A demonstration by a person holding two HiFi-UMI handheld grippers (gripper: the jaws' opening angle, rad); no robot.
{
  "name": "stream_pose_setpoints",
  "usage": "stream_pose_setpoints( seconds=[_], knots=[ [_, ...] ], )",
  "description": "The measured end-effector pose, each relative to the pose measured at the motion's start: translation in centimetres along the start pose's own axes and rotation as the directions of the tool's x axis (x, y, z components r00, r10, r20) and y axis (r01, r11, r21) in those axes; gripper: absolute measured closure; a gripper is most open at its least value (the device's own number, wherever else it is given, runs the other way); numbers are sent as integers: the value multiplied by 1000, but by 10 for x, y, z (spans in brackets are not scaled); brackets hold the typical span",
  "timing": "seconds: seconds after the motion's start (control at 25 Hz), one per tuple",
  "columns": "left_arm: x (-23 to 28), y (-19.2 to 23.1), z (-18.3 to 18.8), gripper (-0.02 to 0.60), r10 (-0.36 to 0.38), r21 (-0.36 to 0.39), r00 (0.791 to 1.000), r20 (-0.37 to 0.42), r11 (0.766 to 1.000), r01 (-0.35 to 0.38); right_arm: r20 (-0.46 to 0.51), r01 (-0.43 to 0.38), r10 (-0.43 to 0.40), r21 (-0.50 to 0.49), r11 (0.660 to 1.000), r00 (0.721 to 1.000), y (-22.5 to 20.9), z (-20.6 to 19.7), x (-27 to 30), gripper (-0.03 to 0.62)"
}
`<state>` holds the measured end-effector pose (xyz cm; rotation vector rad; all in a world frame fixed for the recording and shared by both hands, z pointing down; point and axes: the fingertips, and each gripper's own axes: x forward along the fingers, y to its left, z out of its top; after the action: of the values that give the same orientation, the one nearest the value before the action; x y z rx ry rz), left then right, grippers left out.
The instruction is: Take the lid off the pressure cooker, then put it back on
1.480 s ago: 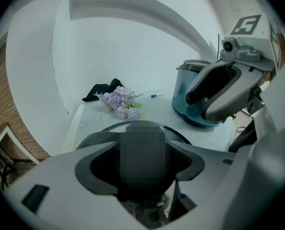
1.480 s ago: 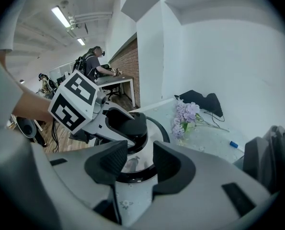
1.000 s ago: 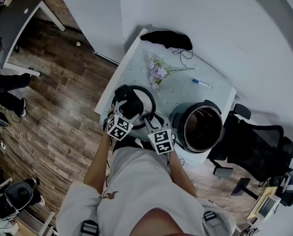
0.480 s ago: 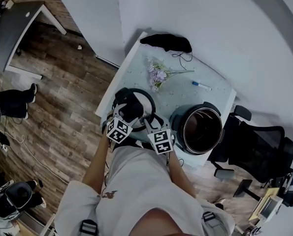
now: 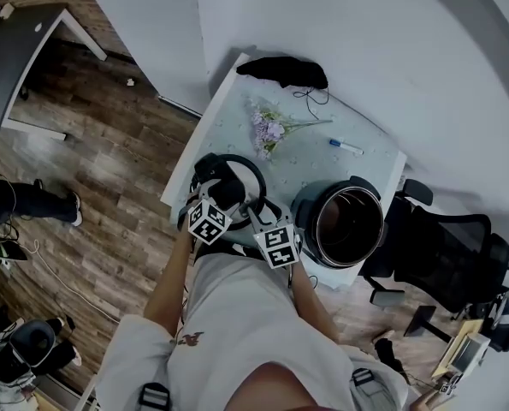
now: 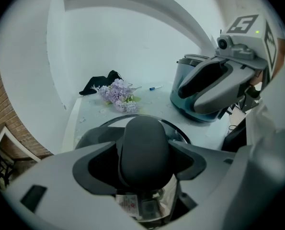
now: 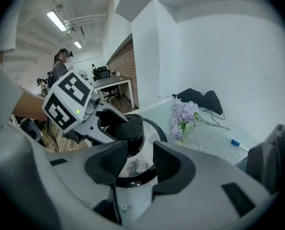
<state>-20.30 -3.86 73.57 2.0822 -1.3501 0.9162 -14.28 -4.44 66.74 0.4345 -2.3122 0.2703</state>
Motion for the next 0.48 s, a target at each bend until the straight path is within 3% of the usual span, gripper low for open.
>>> stream_pose_setpoints(
  seconds=[0.2, 0.28, 0.48],
  knots=[
    [1, -4, 1, 257, -30, 16, 999, -11, 999, 30, -10, -2, 2, -6, 1000, 1000, 1, 0, 1, 427],
    [1, -7, 1, 299, -46, 19, 999, -22, 999, 46, -9, -8, 8, -6, 1000, 1000, 3, 0, 2, 427],
    [1, -6, 1, 305, -38, 1, 999, -38, 999, 38, -7, -12, 11, -19, 1000, 1000, 5, 3, 2, 427]
  ],
)
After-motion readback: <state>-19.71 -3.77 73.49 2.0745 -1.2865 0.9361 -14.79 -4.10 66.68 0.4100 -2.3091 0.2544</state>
